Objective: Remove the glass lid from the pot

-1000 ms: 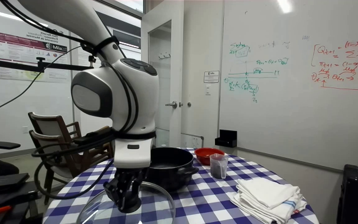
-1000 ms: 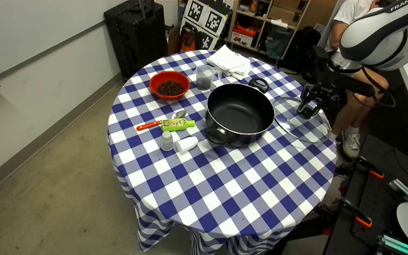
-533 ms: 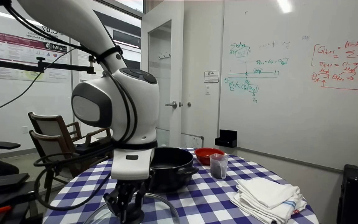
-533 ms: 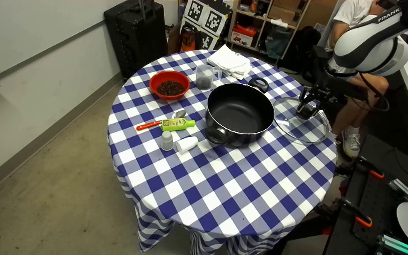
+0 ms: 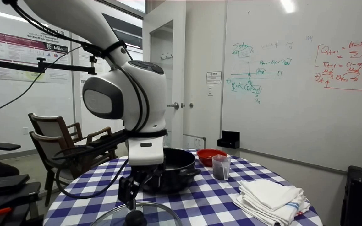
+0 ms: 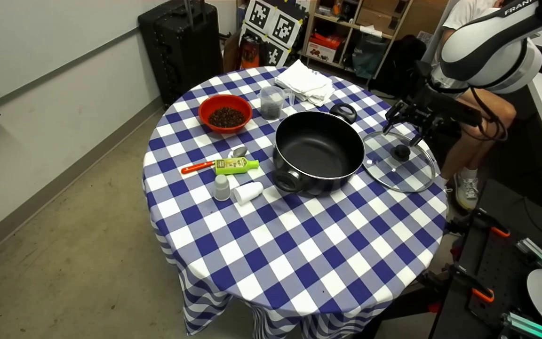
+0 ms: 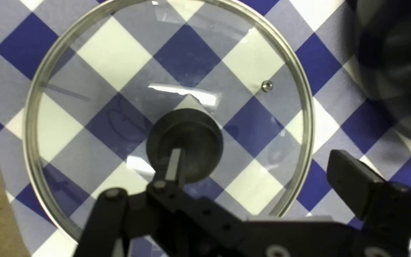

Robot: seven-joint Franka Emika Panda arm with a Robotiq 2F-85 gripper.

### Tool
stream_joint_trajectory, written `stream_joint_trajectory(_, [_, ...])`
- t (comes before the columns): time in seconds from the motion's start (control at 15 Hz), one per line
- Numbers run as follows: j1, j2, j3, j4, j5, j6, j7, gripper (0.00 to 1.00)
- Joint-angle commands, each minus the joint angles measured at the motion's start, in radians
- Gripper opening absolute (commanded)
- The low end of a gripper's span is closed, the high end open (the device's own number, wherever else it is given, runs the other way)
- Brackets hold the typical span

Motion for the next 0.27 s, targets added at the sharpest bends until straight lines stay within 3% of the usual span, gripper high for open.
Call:
stream_joint_trajectory(0.0, [0.003, -0.009, 0.004, 0.001, 0.006, -0.002, -0.004, 1.00])
stream_joint_trajectory(0.2, [0.002, -0.018, 0.008, 0.000, 0.009, -0.002, -0.013, 1.00])
